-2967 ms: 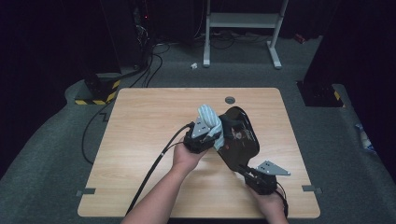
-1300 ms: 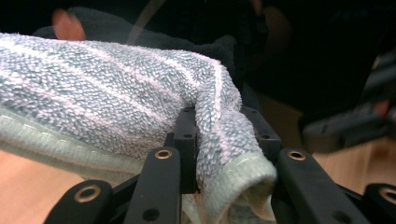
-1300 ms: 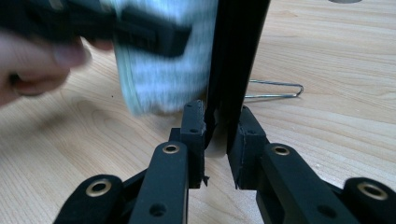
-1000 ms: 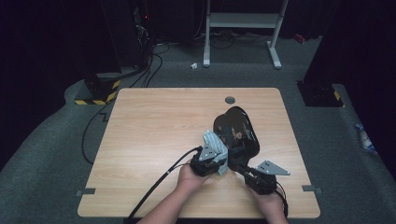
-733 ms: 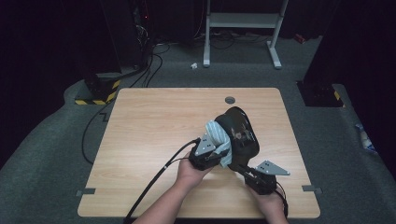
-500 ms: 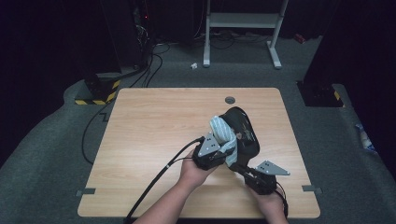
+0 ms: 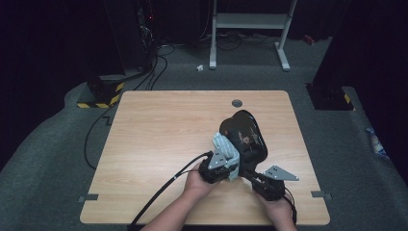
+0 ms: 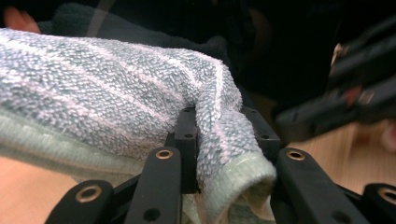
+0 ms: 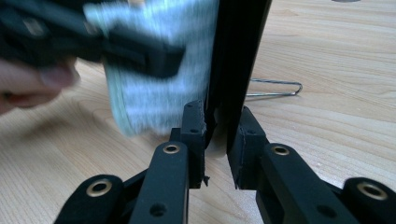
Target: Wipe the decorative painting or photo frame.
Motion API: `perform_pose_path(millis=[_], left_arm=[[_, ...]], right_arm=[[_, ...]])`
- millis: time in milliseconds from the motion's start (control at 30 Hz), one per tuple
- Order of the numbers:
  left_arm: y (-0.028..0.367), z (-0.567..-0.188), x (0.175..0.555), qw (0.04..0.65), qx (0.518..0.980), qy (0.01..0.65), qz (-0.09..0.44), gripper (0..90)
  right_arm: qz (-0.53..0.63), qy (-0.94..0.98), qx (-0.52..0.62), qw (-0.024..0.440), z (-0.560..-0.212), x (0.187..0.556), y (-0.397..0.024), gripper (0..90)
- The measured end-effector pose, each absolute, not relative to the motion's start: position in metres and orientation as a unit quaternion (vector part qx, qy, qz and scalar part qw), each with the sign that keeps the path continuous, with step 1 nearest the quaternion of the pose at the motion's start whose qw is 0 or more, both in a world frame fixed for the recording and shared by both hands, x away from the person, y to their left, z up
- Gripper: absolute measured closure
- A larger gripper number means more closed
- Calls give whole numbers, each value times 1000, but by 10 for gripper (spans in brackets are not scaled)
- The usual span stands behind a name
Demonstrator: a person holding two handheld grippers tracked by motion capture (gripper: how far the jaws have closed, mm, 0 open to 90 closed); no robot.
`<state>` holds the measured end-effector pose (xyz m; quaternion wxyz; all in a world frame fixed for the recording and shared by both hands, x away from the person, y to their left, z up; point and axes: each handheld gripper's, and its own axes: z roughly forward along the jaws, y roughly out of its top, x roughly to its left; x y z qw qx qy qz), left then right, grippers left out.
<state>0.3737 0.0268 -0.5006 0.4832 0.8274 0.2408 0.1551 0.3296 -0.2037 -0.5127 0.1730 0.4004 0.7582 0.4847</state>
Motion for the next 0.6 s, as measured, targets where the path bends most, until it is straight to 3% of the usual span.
perform_pose_path(millis=[600], left_arm=[[34, -525, 367, 482, 827, 249, 148, 711]], right_arm=[[487, 756, 400, 176, -513, 329, -203, 773]])
